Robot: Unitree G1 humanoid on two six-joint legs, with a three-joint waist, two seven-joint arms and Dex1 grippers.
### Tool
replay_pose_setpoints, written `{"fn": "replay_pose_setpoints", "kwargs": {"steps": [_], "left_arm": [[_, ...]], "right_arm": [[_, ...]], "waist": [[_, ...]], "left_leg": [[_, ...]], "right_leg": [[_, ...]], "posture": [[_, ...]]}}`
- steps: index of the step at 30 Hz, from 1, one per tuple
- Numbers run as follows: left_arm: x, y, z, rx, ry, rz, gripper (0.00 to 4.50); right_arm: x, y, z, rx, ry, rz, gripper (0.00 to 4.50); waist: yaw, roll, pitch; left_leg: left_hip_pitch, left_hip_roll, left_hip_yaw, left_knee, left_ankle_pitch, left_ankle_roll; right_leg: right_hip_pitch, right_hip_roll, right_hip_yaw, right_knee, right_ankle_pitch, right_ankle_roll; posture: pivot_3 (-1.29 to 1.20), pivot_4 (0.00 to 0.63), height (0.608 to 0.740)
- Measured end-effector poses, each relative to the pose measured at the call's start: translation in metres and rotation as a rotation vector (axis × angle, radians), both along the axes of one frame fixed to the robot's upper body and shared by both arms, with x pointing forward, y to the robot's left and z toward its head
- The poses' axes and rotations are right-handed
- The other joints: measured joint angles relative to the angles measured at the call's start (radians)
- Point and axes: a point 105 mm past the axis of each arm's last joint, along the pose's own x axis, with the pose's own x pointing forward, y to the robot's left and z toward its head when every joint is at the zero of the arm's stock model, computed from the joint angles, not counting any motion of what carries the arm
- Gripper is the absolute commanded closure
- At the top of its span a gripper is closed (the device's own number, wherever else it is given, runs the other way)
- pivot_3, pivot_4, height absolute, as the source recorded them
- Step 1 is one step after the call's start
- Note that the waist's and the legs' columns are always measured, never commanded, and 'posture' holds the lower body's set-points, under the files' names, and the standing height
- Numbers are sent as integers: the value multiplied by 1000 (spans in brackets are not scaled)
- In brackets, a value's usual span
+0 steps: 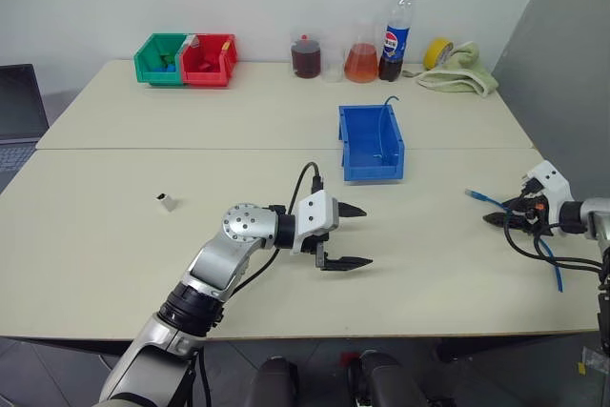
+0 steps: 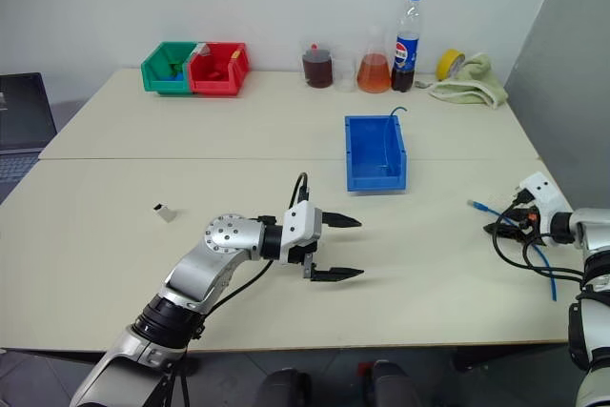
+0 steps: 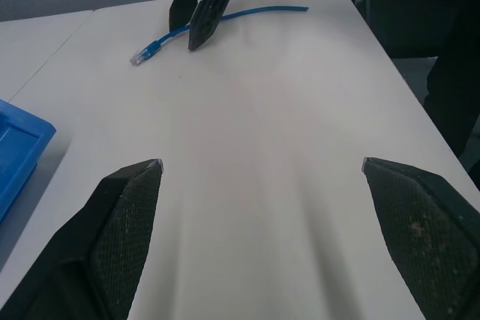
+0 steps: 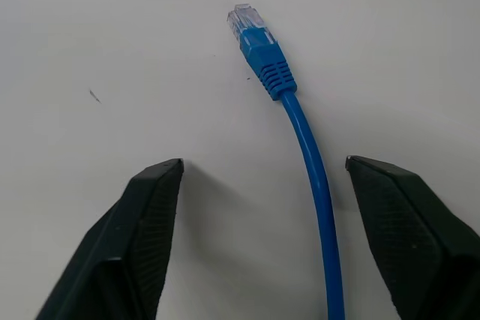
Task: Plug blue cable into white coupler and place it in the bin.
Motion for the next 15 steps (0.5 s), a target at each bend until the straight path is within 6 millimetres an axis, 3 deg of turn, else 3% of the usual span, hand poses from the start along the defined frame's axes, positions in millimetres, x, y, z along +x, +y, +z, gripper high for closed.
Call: {"fn": "replay_pose_setpoints", "kwargs": {"steps": [11,15], "left_arm": [[0,0,0,1,2,1,0],[1,2,0,4,0,9,0]], "right_arm": [[-1,-5,-2,-14,-5,-13,4245],[-1,-5,-2,-13,-5,-11,4421]], "waist": [[0,0,0],[0,0,0]], "left_leg": [[1,0,0,0,0,0],[1,0,0,0,0,0]], "right_leg": [[0,0,0,0,0,0],[1,0,0,0,0,0]], "posture": [[0,150,740],[0,150,740]]}}
